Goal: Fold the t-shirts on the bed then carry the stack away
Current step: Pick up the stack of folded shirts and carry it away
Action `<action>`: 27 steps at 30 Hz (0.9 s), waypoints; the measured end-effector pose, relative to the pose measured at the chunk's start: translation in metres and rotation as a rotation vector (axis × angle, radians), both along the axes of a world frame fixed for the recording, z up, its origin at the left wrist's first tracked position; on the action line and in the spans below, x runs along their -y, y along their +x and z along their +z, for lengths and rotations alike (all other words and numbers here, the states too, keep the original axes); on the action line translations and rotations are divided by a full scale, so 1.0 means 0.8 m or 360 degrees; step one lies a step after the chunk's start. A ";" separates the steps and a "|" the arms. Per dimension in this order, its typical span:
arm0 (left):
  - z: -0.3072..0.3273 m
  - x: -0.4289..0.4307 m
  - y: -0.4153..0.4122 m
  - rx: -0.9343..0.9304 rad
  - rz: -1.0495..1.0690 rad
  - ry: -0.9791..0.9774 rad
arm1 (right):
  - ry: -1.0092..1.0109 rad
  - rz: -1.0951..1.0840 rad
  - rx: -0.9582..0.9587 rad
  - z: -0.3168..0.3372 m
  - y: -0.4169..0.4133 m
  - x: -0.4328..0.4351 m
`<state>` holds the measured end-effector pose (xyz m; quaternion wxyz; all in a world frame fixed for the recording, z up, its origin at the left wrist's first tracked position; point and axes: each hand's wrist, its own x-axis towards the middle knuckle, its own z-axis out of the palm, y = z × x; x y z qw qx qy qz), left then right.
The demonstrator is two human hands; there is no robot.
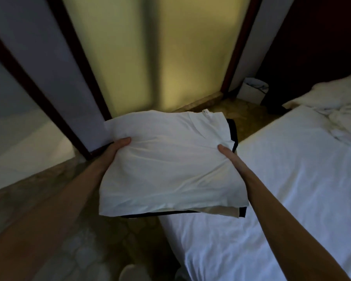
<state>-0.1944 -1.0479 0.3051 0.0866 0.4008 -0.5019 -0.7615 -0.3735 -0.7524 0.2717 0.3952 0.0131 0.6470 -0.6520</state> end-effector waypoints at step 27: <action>0.068 0.622 0.345 -0.0376 0.1031 -0.0286 | -0.0282 0.1199 -0.0104 0.063 0.169 0.878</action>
